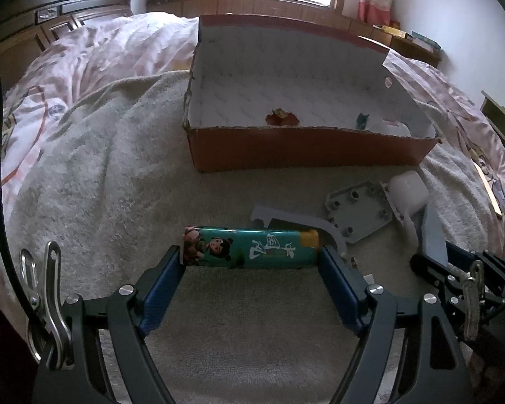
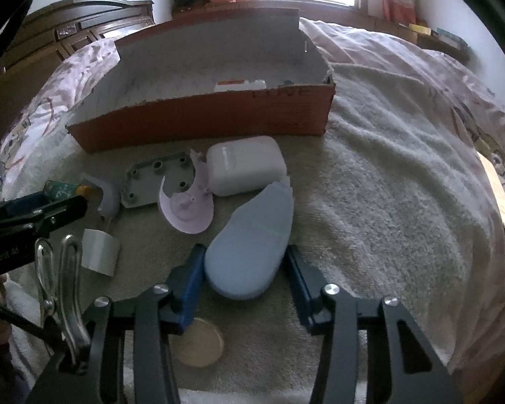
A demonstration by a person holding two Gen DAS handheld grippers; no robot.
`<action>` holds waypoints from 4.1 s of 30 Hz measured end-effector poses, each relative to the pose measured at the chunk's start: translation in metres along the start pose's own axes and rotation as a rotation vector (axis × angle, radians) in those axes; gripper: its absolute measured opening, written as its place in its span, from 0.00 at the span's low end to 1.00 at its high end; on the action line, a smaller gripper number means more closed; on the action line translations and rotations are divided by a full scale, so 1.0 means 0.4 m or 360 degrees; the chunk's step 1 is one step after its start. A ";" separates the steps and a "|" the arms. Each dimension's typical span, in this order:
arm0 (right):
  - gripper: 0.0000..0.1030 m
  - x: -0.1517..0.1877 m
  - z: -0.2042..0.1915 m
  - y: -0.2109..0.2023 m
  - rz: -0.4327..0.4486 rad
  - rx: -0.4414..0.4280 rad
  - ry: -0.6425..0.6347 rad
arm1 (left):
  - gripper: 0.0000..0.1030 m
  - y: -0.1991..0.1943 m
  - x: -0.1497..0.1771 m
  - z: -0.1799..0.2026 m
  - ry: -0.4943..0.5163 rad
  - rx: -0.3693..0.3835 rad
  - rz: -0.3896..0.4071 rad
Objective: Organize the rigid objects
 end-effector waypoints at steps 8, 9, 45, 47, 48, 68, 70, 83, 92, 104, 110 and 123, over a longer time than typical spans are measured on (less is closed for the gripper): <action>0.47 -0.014 -0.005 -0.026 0.0075 -0.0053 0.0002 | 0.79 -0.013 -0.010 0.008 0.0020 0.0006 0.0022; 0.47 -0.016 -0.008 -0.032 0.0091 -0.0062 0.0001 | 0.79 -0.016 -0.011 0.009 0.0023 0.0008 0.0025; 0.22 -0.068 0.015 -0.052 0.0177 -0.0202 0.0023 | 0.79 0.020 -0.219 0.031 0.0098 0.0030 0.0158; 0.24 -0.068 0.015 -0.046 0.0179 -0.0194 0.0023 | 0.79 0.030 -0.221 0.033 0.0108 0.0022 0.0157; 0.25 -0.069 0.016 -0.042 0.0177 -0.0193 0.0024 | 0.80 0.033 -0.222 0.033 0.0109 0.0022 0.0162; 0.44 -0.049 0.048 0.018 0.0093 -0.0135 0.0087 | 0.80 0.091 -0.249 0.026 0.0104 0.0023 0.0108; 0.43 -0.052 0.049 0.014 0.0098 -0.0142 0.0095 | 0.80 0.093 -0.250 0.028 0.0108 0.0026 0.0113; 0.41 -0.156 0.065 -0.062 0.0287 -0.0200 0.0146 | 0.80 0.103 -0.254 0.025 0.0121 0.0044 0.0110; 0.16 -0.211 0.047 -0.056 0.0285 -0.0203 0.0065 | 0.80 0.109 -0.254 0.025 0.0130 0.0030 0.0117; 0.57 -0.086 0.049 -0.035 0.0077 -0.0350 0.0043 | 0.80 0.067 -0.253 0.020 0.0147 -0.0008 0.0164; 0.58 -0.015 0.017 -0.037 -0.0075 -0.0353 -0.0273 | 0.80 0.037 -0.242 0.008 0.0077 0.0046 0.0167; 0.53 0.020 -0.008 -0.008 -0.0051 -0.0233 -0.0504 | 0.80 0.011 -0.208 0.006 0.0081 0.0051 0.0142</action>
Point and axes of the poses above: each gripper's, at about its wrist camera, not at the fingertips, and y roughly the way its jaws point, z to its right, x to its underside, the point moved 8 cm from there along y, roughly the way its jaws point, and after that the axes turned 3 degrees about x, right-handed, at the moved point
